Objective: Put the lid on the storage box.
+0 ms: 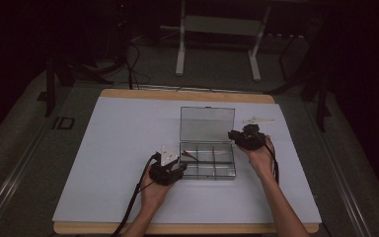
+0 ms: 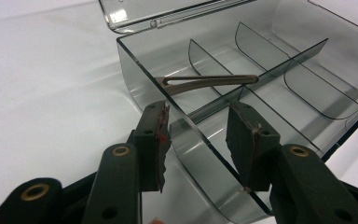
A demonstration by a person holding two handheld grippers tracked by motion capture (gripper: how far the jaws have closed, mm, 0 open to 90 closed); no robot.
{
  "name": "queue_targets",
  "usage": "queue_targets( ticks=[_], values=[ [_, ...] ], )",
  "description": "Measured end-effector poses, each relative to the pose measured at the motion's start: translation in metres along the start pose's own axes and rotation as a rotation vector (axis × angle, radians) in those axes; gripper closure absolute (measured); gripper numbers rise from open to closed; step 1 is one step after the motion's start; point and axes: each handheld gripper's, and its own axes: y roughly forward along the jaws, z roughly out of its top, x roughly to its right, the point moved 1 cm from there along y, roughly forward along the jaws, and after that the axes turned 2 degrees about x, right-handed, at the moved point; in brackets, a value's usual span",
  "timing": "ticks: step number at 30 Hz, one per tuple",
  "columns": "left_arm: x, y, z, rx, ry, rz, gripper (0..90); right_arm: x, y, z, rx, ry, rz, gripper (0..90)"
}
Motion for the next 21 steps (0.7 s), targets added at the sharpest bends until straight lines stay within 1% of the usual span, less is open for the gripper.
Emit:
queue_targets(
  ticks=[7,15,21],
  values=[
    [0.0,0.0,0.0,0.0,-0.007,-0.003,59.1,-0.004,-0.004,-0.002,0.012,-0.055,-0.032,80.4],
    [0.0,0.0,0.0,-0.003,-0.01,-0.007,58.9,-0.01,-0.008,-0.004,0.025,-0.09,-0.057,81.4],
    [0.0,0.0,0.0,-0.007,-0.014,-0.01,58.8,-0.012,-0.012,-0.007,0.036,-0.095,-0.061,82.6]
  ],
)
